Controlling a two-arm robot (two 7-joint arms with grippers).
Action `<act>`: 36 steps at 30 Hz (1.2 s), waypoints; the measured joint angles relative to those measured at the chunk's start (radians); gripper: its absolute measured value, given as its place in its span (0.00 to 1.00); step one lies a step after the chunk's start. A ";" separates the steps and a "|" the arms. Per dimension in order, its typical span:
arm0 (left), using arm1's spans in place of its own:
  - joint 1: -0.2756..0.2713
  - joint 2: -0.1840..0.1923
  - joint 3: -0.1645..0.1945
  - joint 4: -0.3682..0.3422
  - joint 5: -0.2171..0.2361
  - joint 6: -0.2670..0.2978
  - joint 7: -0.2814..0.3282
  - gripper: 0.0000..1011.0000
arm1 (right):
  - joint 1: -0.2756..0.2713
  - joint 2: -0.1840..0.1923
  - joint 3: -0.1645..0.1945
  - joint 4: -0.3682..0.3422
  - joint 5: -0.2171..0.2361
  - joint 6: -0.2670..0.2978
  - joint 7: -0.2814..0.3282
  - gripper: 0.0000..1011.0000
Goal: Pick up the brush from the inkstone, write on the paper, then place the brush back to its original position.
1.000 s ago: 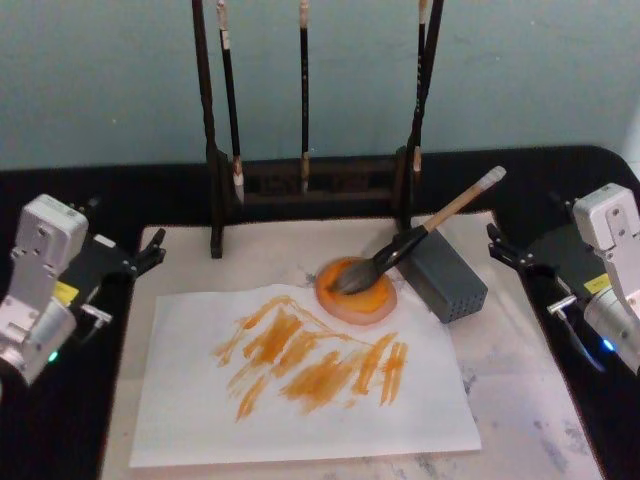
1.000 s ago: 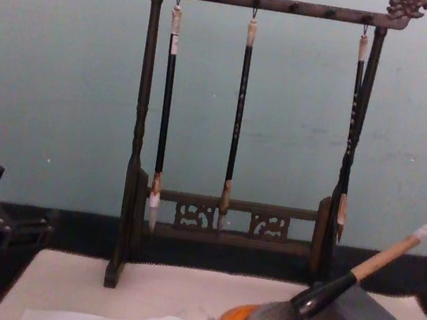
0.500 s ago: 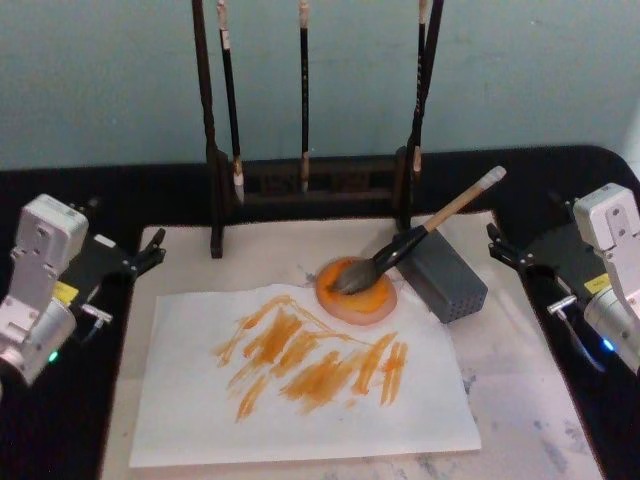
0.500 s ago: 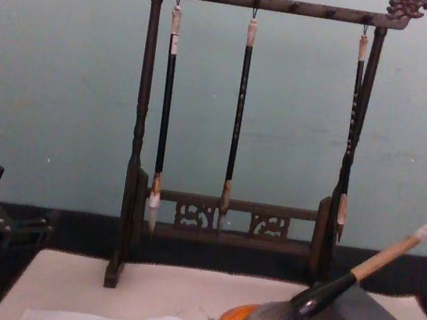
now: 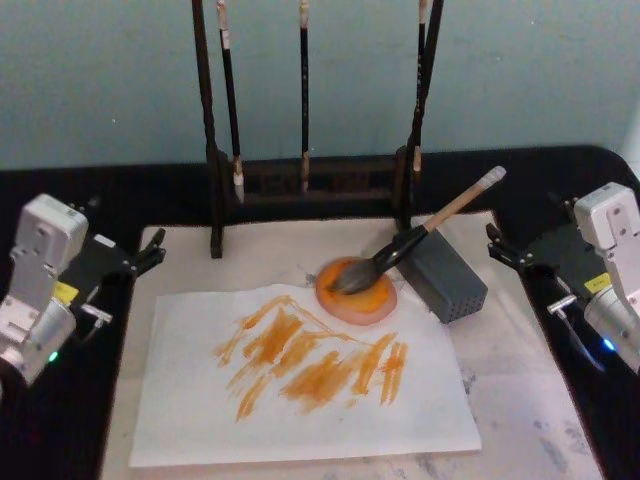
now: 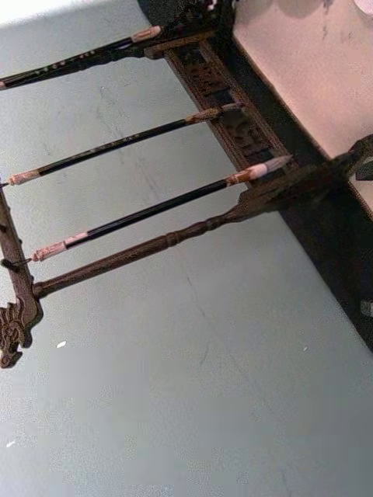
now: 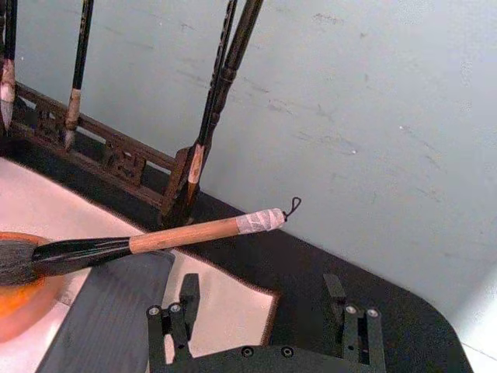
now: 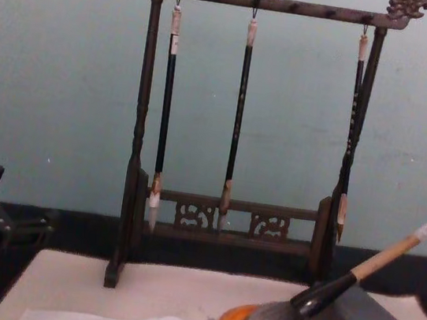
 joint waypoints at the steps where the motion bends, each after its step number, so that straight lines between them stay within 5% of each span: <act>1: 0.000 0.000 0.000 0.000 0.000 0.000 0.000 0.99 | -0.001 -0.001 0.003 0.000 0.000 0.000 0.003 0.99; 5: 0.000 0.000 0.000 0.000 0.000 0.000 0.000 0.99 | -0.007 -0.010 0.018 -0.003 0.017 0.003 0.025 0.99; 15: 0.000 0.000 0.000 0.000 0.000 0.000 0.000 0.99 | -0.029 -0.050 0.076 -0.022 0.165 0.060 0.134 0.99; 22: 0.000 0.000 0.000 0.000 0.000 0.000 0.000 0.99 | -0.037 -0.109 0.146 -0.022 0.332 0.139 0.214 0.99; 36: 0.000 0.000 0.000 0.000 0.000 0.000 0.000 0.99 | -0.020 -0.240 0.274 0.028 0.629 0.313 0.249 0.99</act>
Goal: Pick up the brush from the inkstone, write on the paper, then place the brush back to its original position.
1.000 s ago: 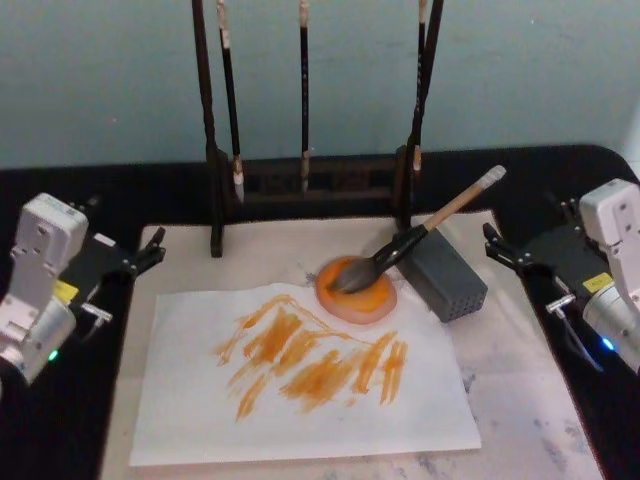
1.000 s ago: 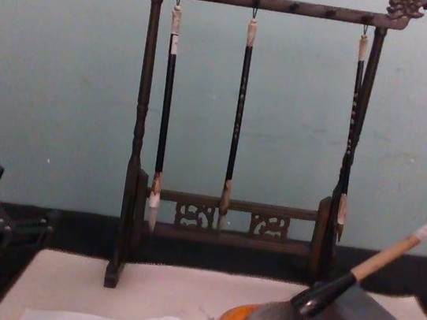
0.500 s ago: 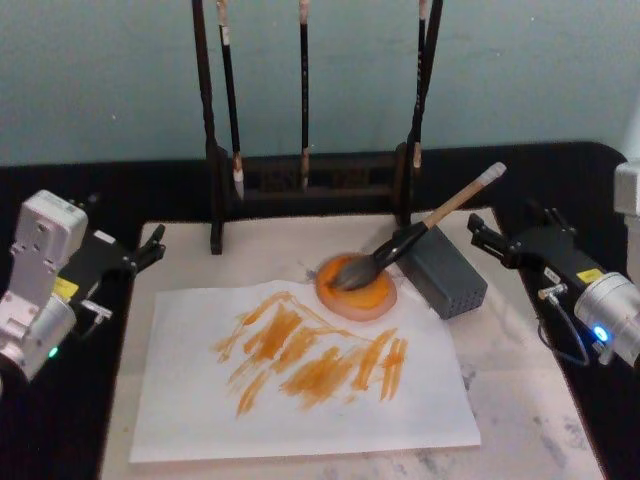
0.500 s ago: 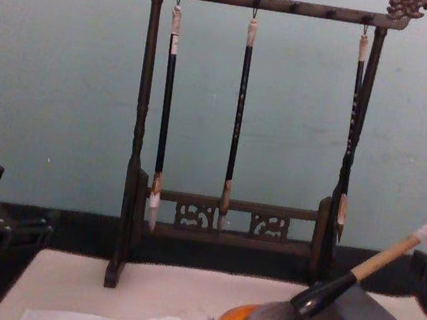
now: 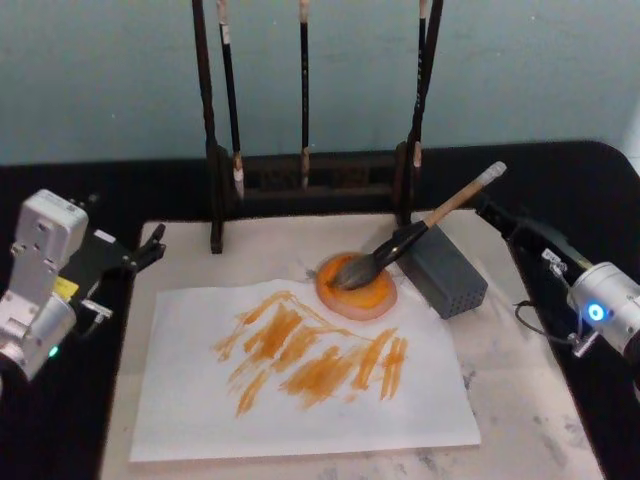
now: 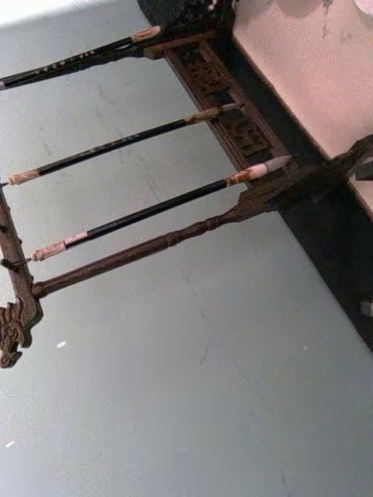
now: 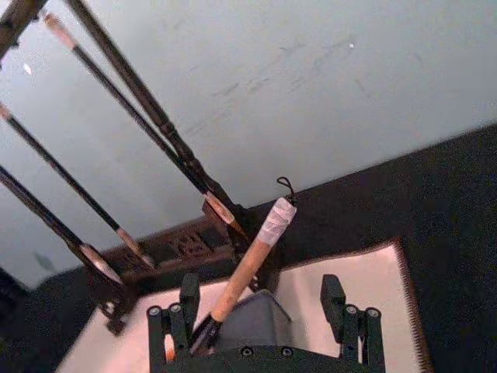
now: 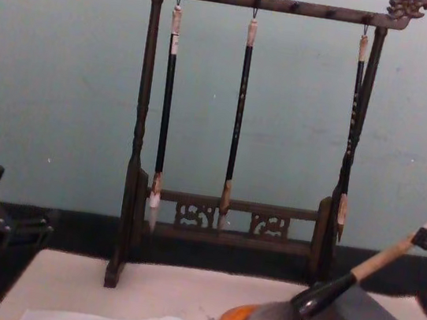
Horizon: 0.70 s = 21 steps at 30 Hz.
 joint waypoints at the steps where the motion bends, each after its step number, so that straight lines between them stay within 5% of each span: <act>1: 0.000 0.000 0.000 0.000 0.000 0.000 0.000 0.99 | 0.002 -0.004 0.003 0.003 0.013 0.007 0.001 0.99; 12: 0.000 0.000 0.000 0.000 0.000 0.000 0.000 0.99 | 0.039 -0.065 0.023 0.044 0.161 0.077 -0.027 0.99; 21: 0.000 0.000 0.000 0.000 0.000 0.000 0.000 0.99 | 0.084 -0.110 0.017 0.101 0.217 0.081 -0.059 0.99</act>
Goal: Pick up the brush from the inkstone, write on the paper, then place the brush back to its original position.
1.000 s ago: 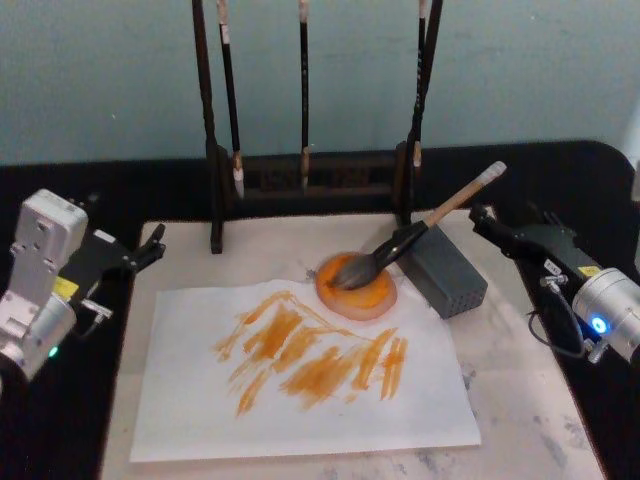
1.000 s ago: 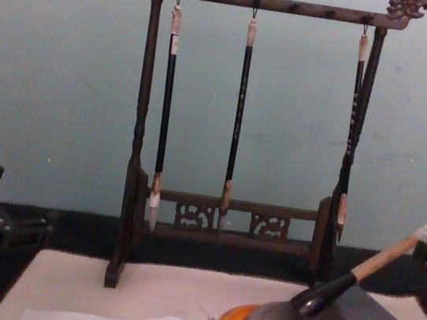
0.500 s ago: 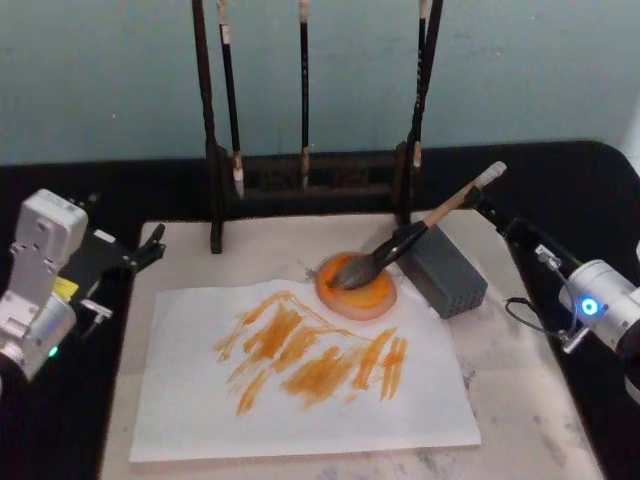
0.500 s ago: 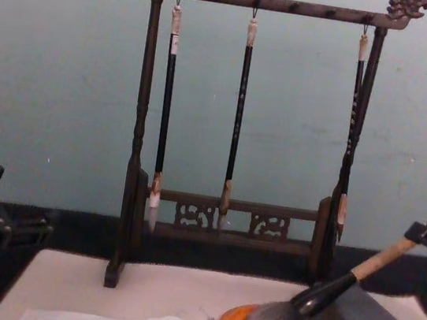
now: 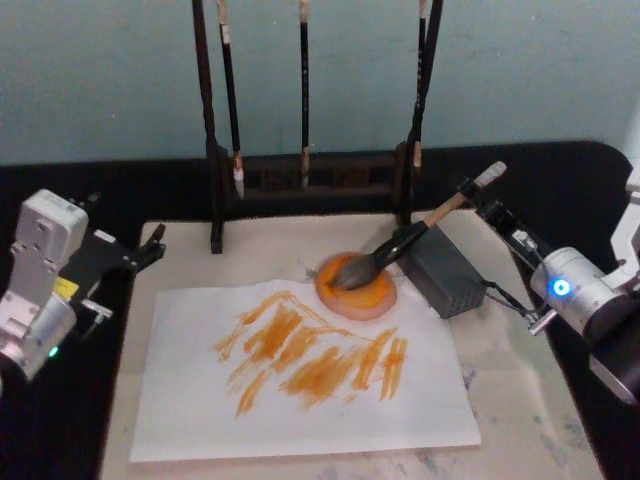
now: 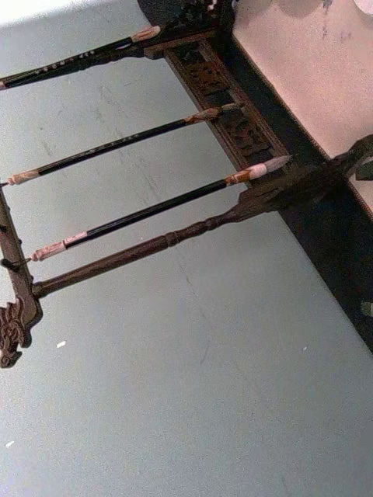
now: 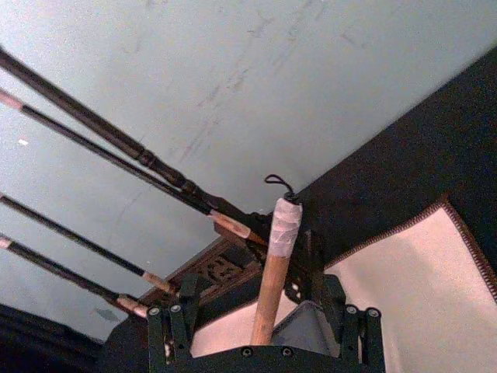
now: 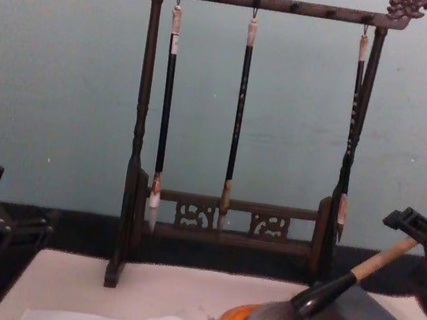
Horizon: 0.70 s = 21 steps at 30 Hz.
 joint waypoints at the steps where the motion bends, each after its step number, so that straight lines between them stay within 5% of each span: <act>1: 0.000 0.000 0.000 0.000 0.000 0.000 0.000 0.99 | 0.010 -0.005 -0.002 0.013 0.007 0.000 -0.005 0.99; 21: 0.000 0.000 0.000 0.000 0.000 0.000 0.000 0.99 | 0.132 -0.010 -0.047 0.197 0.063 -0.004 0.045 0.99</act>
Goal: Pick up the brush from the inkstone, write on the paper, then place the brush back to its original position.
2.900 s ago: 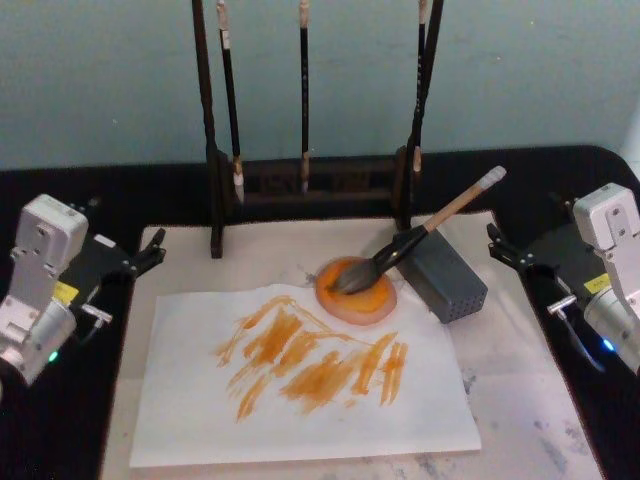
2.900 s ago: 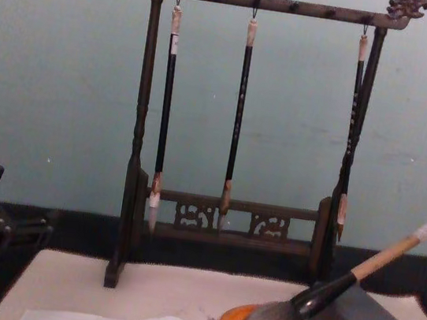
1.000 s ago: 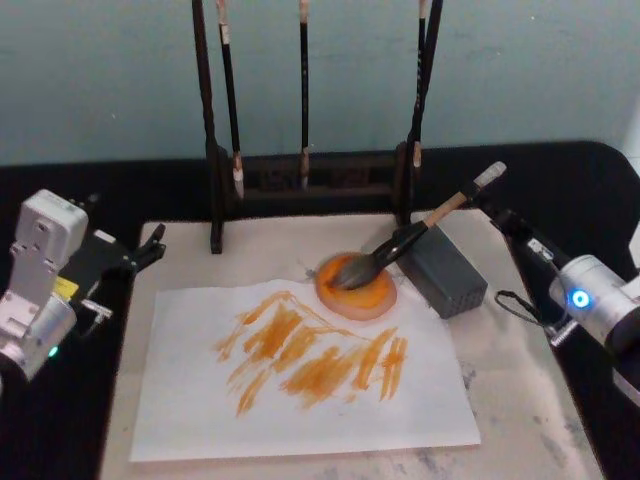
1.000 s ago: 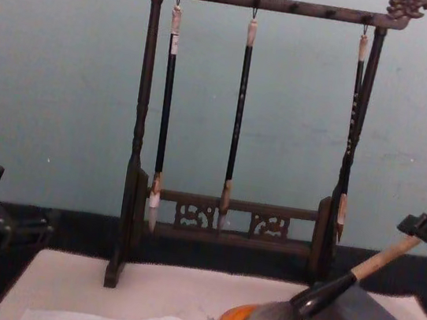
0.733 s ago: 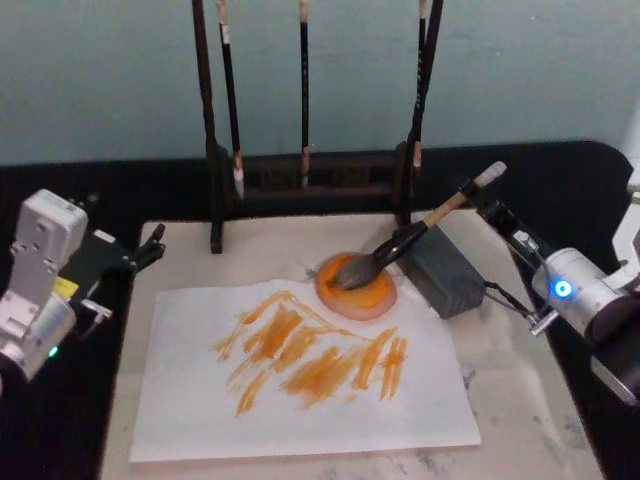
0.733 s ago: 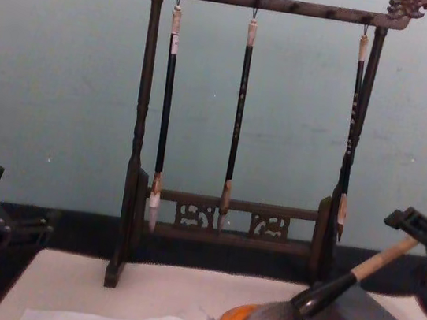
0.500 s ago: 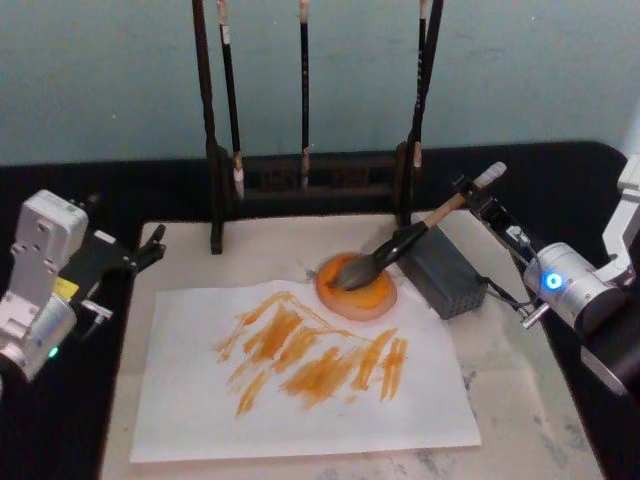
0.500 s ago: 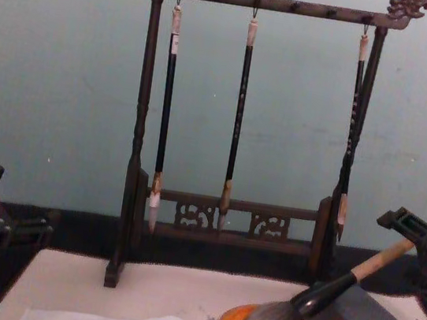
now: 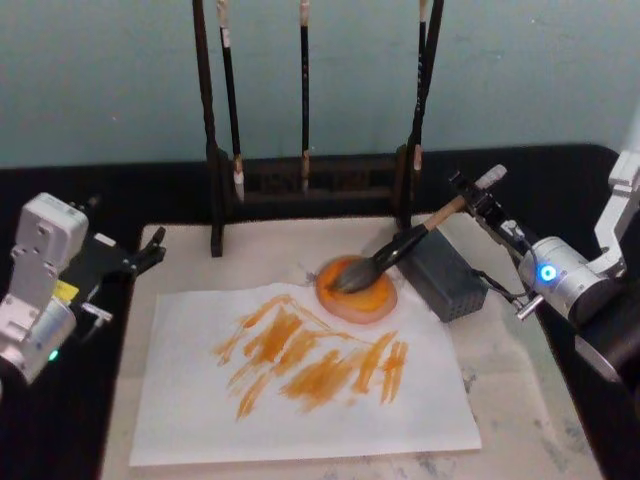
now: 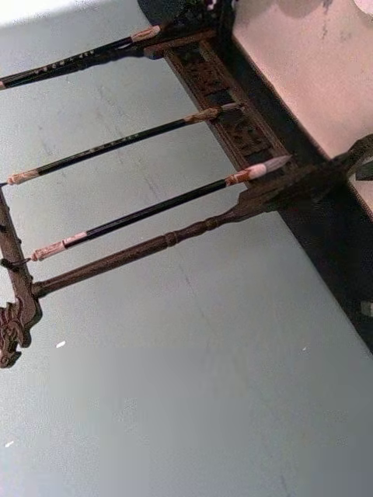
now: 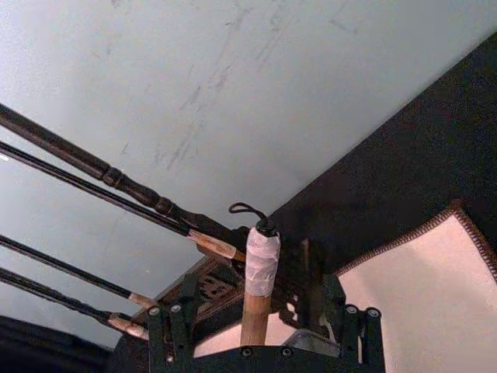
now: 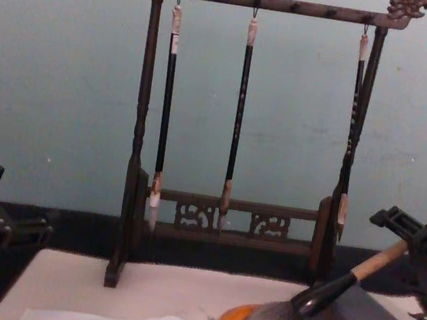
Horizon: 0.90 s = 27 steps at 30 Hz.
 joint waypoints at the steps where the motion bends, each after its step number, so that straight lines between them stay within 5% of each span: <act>1: 0.000 0.000 0.000 0.000 0.000 0.000 0.000 0.99 | 0.001 0.001 -0.002 0.001 0.000 0.000 0.001 0.99; 20: 0.000 0.000 0.000 0.000 0.000 0.000 0.000 0.99 | 0.031 0.032 -0.065 0.030 0.016 -0.008 0.029 0.99; 27: 0.000 0.000 0.000 0.000 0.000 0.000 0.000 0.99 | 0.030 0.031 -0.063 0.030 0.016 -0.008 0.029 0.99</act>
